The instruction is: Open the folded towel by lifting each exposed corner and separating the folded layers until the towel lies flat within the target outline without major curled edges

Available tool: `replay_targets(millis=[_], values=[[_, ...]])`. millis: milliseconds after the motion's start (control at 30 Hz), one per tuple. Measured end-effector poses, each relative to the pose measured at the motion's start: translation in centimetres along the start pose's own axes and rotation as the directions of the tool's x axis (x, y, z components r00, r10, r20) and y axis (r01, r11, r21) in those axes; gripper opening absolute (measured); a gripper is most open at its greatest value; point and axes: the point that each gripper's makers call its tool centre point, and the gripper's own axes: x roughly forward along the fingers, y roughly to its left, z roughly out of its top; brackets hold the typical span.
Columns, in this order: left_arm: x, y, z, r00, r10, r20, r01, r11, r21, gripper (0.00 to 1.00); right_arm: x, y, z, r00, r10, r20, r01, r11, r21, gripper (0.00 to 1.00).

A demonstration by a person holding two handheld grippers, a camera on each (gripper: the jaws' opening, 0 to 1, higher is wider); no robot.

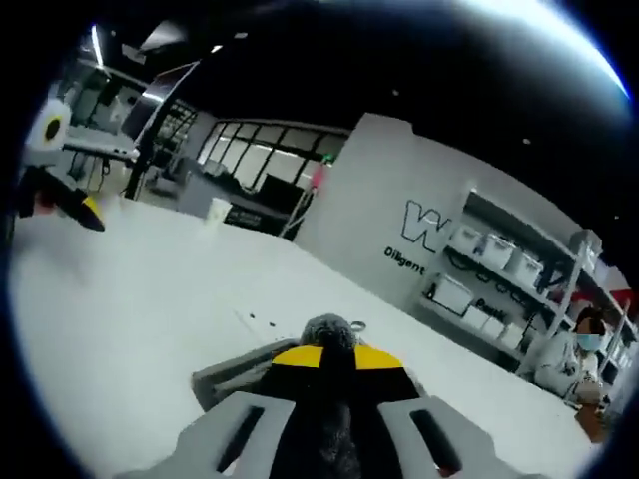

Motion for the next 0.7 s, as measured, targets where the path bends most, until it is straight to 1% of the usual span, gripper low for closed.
replay_targets(millis=[133,167,233,300,333,433,600,633,700], values=[[0.0,0.1,0.0,1.0,0.002,-0.001,-0.002,1.0,0.0,0.99,-0.8,-2.7,-0.3,0.998,-0.061,0.006,0.06,0.997,0.045,0.02],[-0.1,0.1,0.0,1.0,0.002,-0.001,-0.002,1.0,-0.001,0.99,-1.1,-3.9,-0.5,0.996,-0.091,0.007,0.09,0.994,0.065,0.02],[-0.1,0.1,0.0,1.0,0.002,-0.001,-0.002,1.0,-0.002,0.99,-1.3,-5.3,-0.9,0.992,-0.128,0.007,0.126,0.987,0.099,0.02],[-0.1,0.1,0.0,1.0,0.003,0.0,-0.003,1.0,-0.002,0.99,-1.8,-7.1,-1.7,0.985,-0.175,-0.003,0.173,0.972,0.158,0.02],[-0.1,0.1,0.0,1.0,0.003,0.001,-0.003,1.0,-0.003,0.99,-2.0,-7.7,-1.9,0.982,-0.188,-0.005,0.186,0.967,0.175,0.02],[-0.2,0.1,0.0,1.0,0.004,0.001,-0.004,1.0,-0.001,0.99,-2.9,-9.9,-3.1,0.968,-0.248,-0.027,0.248,0.944,0.217,0.02],[-0.2,0.1,0.0,1.0,0.001,0.004,-0.001,1.0,-0.008,0.99,-4.3,-12.7,-5.2,0.946,-0.316,-0.067,0.323,0.92,0.22,0.02],[-0.2,0.1,0.0,1.0,0.001,0.004,-0.001,1.0,-0.009,0.99,-4.8,-13.5,-5.8,0.936,-0.342,-0.083,0.352,0.911,0.215,0.02],[-0.2,0.1,-0.1,1.0,0.001,0.003,-0.001,1.0,-0.009,0.99,-5.4,-14.5,-6.6,0.924,-0.37,-0.098,0.383,0.897,0.22,0.02]])
